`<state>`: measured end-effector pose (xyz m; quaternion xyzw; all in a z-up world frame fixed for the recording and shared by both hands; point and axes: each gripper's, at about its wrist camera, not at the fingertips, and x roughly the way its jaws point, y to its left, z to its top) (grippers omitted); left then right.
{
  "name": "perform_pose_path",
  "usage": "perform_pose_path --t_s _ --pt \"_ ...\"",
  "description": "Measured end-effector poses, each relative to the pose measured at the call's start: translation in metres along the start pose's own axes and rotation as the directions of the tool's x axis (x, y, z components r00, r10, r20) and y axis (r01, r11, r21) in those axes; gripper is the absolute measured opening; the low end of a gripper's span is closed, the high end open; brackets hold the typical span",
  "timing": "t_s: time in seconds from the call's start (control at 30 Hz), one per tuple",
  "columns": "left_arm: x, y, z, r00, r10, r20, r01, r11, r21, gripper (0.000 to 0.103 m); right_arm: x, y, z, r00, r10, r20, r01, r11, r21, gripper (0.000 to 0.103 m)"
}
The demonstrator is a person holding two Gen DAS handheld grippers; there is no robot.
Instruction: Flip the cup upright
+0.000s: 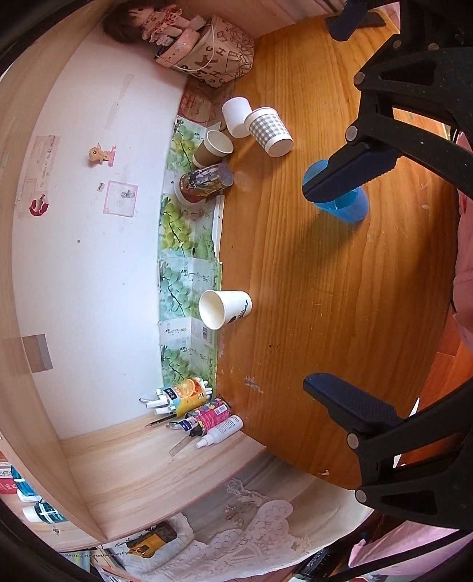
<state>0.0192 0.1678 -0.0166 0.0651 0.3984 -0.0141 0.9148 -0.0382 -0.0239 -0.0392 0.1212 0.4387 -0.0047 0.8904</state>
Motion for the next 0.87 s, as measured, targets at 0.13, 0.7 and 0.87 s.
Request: perform_pose_path --t_s 0.13,0.7,0.87 --pt "0.002 -0.005 0.003 1.0 -0.013 0.008 0.012 1.0 0.009 0.096 0.002 -0.001 0.002 1.0 -0.016 0.001 0.016 1.0 -0.005 0.103" --pt "0.002 -0.012 0.008 0.999 -0.023 0.03 0.023 0.999 0.025 0.096 0.009 0.001 0.009 0.999 -0.039 -0.008 0.038 0.999 -0.025 0.103" --pt "0.002 -0.01 0.008 0.999 -0.024 0.028 0.024 0.999 0.021 0.096 0.011 0.002 0.01 0.999 -0.039 -0.015 0.039 0.999 -0.027 0.103"
